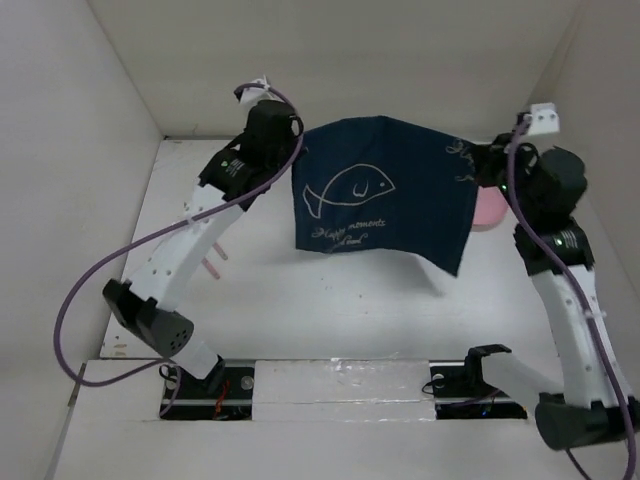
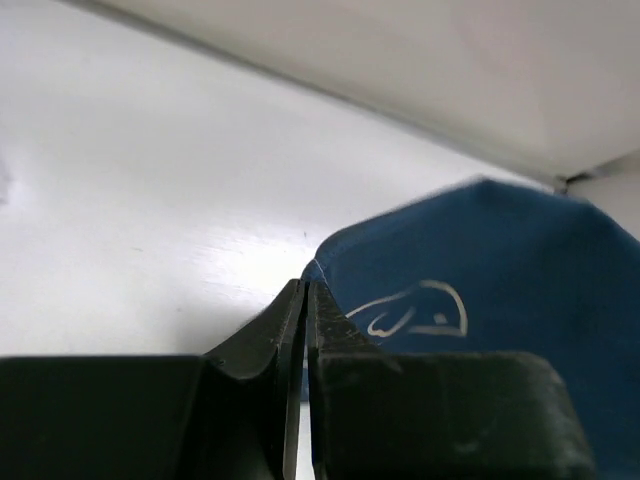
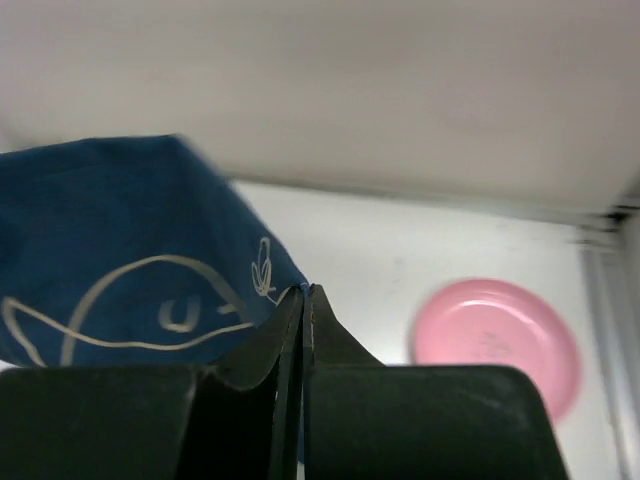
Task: Set the dinner table for one person
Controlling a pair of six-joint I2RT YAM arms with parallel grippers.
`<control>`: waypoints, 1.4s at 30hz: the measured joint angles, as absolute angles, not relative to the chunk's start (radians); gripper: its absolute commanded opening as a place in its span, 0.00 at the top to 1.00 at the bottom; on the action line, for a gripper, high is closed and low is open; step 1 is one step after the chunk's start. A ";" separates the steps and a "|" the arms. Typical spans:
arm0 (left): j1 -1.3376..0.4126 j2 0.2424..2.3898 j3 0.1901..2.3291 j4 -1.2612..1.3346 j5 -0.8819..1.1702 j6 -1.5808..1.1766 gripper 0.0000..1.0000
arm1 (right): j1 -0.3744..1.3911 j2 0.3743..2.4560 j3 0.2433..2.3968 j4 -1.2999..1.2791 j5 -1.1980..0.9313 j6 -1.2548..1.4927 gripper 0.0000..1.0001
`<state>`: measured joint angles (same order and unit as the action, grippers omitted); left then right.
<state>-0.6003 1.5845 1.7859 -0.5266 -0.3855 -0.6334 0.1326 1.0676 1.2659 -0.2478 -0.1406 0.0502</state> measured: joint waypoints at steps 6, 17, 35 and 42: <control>-0.600 1.368 1.797 -0.592 -0.468 -0.590 1.00 | 0.112 0.824 1.280 -0.368 -0.025 0.043 1.00; -0.603 1.001 1.655 -0.525 -0.353 -0.556 1.00 | 0.118 0.717 1.303 -0.495 -0.074 0.042 1.00; -0.564 1.493 1.687 -0.403 -0.497 -0.577 1.00 | 0.118 1.222 1.328 -0.245 -0.157 0.037 1.00; -0.347 1.804 1.847 -0.409 -0.387 -0.588 1.00 | 0.117 1.594 1.436 -0.192 -0.186 0.030 0.92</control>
<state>-0.3466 1.8038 1.8469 -0.4088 -0.3866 -0.5884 0.1173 1.5940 1.4357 -0.1925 -0.1864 0.0303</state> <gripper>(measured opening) 0.003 0.017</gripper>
